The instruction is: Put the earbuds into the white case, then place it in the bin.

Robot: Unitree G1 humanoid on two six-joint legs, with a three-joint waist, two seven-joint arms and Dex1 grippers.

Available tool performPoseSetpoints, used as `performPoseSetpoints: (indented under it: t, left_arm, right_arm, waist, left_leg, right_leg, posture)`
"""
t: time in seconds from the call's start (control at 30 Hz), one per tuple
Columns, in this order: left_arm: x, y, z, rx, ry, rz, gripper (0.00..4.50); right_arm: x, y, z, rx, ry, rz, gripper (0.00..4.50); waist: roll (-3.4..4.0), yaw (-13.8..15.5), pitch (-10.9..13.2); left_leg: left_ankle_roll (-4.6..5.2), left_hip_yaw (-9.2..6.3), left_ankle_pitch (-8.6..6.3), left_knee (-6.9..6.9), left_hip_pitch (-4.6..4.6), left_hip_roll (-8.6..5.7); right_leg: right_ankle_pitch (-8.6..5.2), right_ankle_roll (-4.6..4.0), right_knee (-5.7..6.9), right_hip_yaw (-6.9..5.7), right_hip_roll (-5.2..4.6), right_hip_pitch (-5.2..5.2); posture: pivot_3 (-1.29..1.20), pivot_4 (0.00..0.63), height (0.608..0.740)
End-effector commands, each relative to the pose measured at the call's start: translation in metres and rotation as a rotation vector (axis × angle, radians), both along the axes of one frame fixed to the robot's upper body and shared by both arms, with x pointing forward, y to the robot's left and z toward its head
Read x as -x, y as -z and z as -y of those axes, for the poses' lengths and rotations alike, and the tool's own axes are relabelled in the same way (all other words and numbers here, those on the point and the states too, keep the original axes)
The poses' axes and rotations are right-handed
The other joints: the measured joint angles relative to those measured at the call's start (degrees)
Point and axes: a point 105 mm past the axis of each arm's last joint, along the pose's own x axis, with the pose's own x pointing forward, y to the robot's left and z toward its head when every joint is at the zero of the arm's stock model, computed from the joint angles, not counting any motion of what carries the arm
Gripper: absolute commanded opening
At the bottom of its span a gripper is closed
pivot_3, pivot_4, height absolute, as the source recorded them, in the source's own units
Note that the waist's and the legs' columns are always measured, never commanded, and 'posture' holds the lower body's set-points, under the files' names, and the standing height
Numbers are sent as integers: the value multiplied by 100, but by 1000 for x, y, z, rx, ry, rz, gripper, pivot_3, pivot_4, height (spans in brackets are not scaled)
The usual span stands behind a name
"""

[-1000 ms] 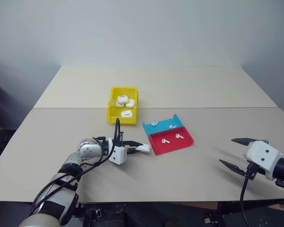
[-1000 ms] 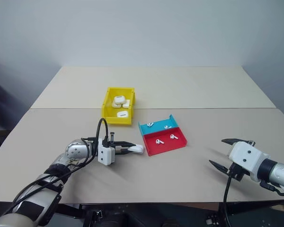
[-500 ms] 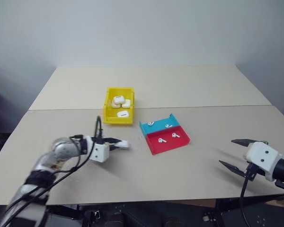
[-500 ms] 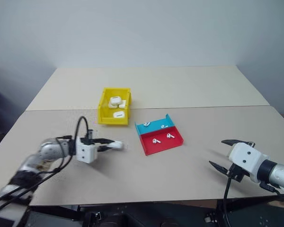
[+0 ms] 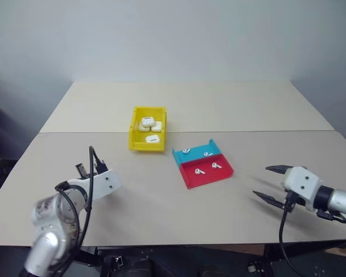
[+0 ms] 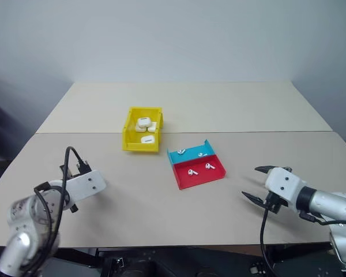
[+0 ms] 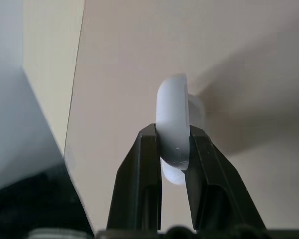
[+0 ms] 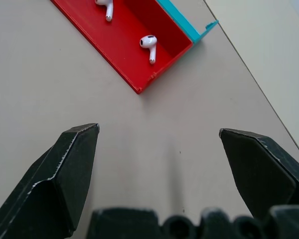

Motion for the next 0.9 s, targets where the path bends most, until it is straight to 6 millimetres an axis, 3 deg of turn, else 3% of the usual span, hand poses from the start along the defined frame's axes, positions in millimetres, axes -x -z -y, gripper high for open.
performPoseSetpoints:
  t: [0.03,0.13,0.3,0.63,0.87,0.9]
  left_arm:
    - [10,-8,-13,-114,-194,32,363]
    - [13,1,-13,-135,-279,30,363]
    - [5,18,-4,-24,-421,89,363]
    - [-16,14,11,9,-429,237,363]
    - [-19,9,15,109,-456,264,2653]
    - [-19,9,16,118,-457,257,2653]
  right_arm:
    - [-7,-10,-3,25,-43,38,4500]
    - [-11,-10,-5,24,-58,40,4500]
    - [-12,-9,-5,27,-68,41,4500]
    - [-6,-10,1,53,-50,43,4500]
    - [-4,-9,2,59,-44,42,4500]
    - [-4,-9,1,57,-44,43,4500]
  waist:
    - [0,5,0]
    - [-2,20,1]
    - [-2,49,-1]
    - [-4,21,0]
    - [-5,32,0]
    - [-5,30,0]
  left_leg:
    - [0,1,0,0,0,-1]
    - [1,0,-1,0,-3,-1]
    - [4,-2,-2,3,-9,-4]
    - [6,-5,-2,6,-9,-5]
    - [6,-6,-2,10,-9,-7]
    - [6,-6,-2,9,-10,-7]
  right_leg:
    - [0,0,-2,1,0,1]
    - [0,-1,-5,0,-3,1]
    - [1,-1,-3,-2,-12,2]
    - [1,0,4,-1,-16,1]
    - [1,0,6,-3,-16,2]
    - [1,0,5,-3,-16,1]
  posture:
    - [0,150,740]
    - [0,150,740]
    - [0,150,740]
    - [0,150,740]
    - [0,150,740]
    - [0,150,740]
